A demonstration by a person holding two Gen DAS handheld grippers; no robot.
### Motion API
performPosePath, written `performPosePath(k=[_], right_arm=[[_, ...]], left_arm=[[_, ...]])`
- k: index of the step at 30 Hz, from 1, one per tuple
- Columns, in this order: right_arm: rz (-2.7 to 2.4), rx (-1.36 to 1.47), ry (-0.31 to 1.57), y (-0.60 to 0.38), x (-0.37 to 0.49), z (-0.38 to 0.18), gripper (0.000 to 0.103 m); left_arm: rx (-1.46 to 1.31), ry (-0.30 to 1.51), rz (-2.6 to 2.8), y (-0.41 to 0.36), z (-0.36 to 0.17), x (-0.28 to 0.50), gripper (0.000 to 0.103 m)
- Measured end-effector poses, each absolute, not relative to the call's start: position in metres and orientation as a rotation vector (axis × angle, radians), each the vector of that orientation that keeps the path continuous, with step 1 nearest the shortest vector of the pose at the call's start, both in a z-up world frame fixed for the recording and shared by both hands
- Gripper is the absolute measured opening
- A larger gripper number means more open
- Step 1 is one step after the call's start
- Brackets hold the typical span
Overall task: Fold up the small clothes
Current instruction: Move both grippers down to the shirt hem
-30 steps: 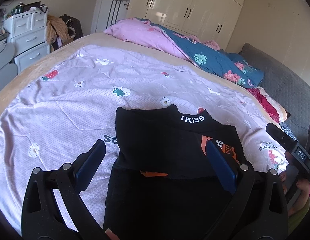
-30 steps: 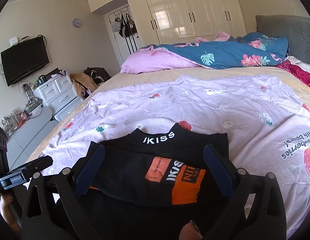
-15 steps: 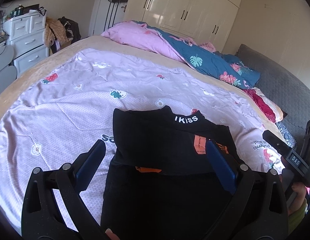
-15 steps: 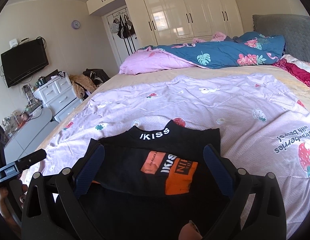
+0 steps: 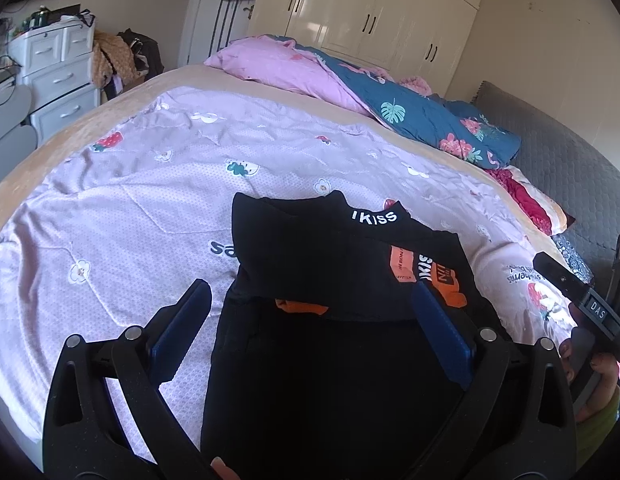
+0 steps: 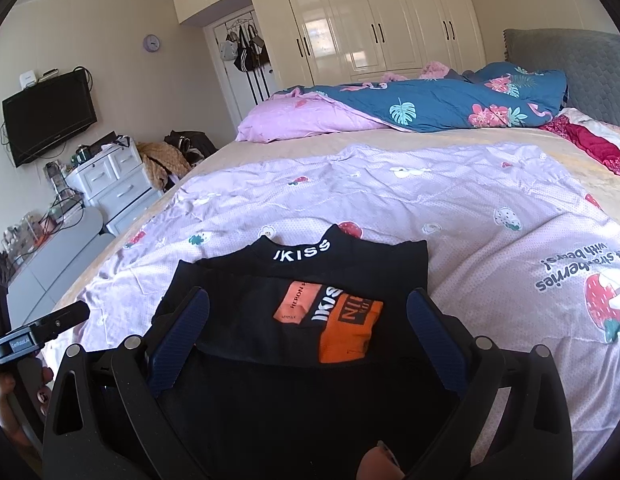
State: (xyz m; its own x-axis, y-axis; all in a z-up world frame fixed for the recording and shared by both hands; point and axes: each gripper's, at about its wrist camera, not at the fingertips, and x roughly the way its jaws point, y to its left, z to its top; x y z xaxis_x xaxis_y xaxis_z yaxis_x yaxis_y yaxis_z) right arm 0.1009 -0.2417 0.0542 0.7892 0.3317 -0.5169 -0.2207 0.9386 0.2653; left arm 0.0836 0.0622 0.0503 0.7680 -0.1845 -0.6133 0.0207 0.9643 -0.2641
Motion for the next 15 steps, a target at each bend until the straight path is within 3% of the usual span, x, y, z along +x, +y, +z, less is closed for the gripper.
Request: performPosePath(k=[15], right_arm=[[0.297, 0.196, 0.627, -0.253, 0.085, 0.049, 0.098]], left_arm=[[-0.262, 0.703, -0.11, 0.069, 0.044, 0.064, 0.094]])
